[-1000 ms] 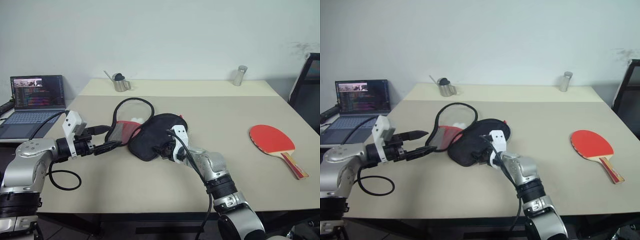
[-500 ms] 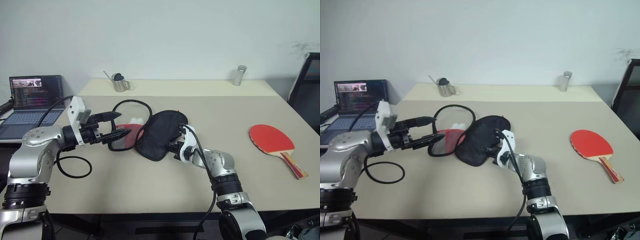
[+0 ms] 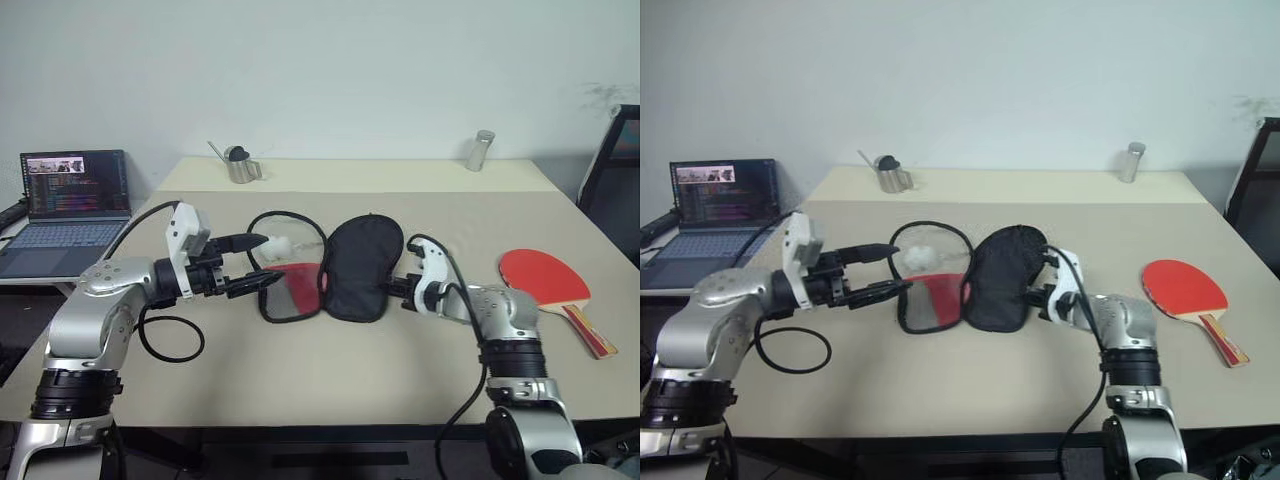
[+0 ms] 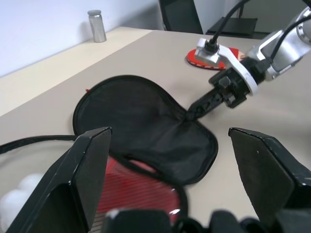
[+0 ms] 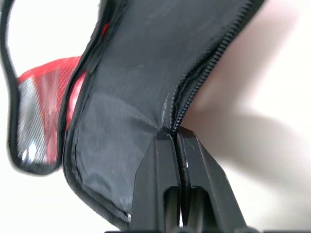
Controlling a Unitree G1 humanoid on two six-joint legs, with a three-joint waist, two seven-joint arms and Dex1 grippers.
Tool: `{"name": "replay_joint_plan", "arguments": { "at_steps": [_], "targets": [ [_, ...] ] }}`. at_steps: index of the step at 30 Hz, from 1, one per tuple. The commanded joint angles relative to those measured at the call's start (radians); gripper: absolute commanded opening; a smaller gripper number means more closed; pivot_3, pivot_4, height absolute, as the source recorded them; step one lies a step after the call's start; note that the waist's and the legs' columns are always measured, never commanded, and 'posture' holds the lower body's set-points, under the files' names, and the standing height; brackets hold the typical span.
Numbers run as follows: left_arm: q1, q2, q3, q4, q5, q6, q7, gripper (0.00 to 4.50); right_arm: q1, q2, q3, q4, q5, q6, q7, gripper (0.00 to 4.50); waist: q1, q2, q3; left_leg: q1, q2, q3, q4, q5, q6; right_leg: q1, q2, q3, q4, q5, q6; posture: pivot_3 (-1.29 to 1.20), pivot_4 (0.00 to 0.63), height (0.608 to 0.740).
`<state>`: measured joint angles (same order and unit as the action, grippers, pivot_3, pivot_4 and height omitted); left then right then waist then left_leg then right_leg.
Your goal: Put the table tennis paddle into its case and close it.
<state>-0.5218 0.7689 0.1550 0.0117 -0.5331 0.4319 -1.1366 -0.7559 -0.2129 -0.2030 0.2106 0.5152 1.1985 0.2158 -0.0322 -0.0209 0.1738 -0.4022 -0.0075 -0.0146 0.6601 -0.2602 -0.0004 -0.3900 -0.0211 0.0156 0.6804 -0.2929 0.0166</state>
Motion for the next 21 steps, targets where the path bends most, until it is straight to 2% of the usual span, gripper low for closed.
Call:
{"name": "replay_joint_plan", "arguments": {
  "at_steps": [1, 10, 21],
  "targets": [
    [-0.035, -0.005, -0.005, -0.007, -0.006, -0.016, -0.012, 4.23, 0.005, -0.089, -0.002, -0.034, 0.004, 0.024, 0.056, 0.02, 0.001, 0.0, 0.0, 0.0, 0.0, 0.0, 0.0, 0.0, 0.0, 0.0, 0.0, 0.0, 0.0, 0.0, 0.0, 0.0, 0.15, 0.74],
    [-0.075, -0.024, -0.034, 0.009, 0.0, -0.02, -0.027, 4.23, 0.025, -0.225, 0.023, -0.012, -0.01, 0.036, 0.143, 0.02, 0.0, -0.001, 0.001, 0.0, 0.0, 0.0, 0.0, 0.0, 0.0, 0.0, 0.0, 0.0, 0.0, 0.0, 0.0, 0.0, 0.15, 0.74],
    [-0.131, -0.052, -0.068, 0.043, 0.016, -0.036, -0.041, 4.23, -0.044, -0.265, -0.01, 0.131, -0.049, -0.038, 0.157, 0.02, 0.001, -0.001, 0.002, 0.0, 0.0, 0.0, 0.0, 0.0, 0.0, 0.0, 0.0, 0.0, 0.0, 0.0, 0.0, 0.0, 0.15, 0.74]
  ]
}}
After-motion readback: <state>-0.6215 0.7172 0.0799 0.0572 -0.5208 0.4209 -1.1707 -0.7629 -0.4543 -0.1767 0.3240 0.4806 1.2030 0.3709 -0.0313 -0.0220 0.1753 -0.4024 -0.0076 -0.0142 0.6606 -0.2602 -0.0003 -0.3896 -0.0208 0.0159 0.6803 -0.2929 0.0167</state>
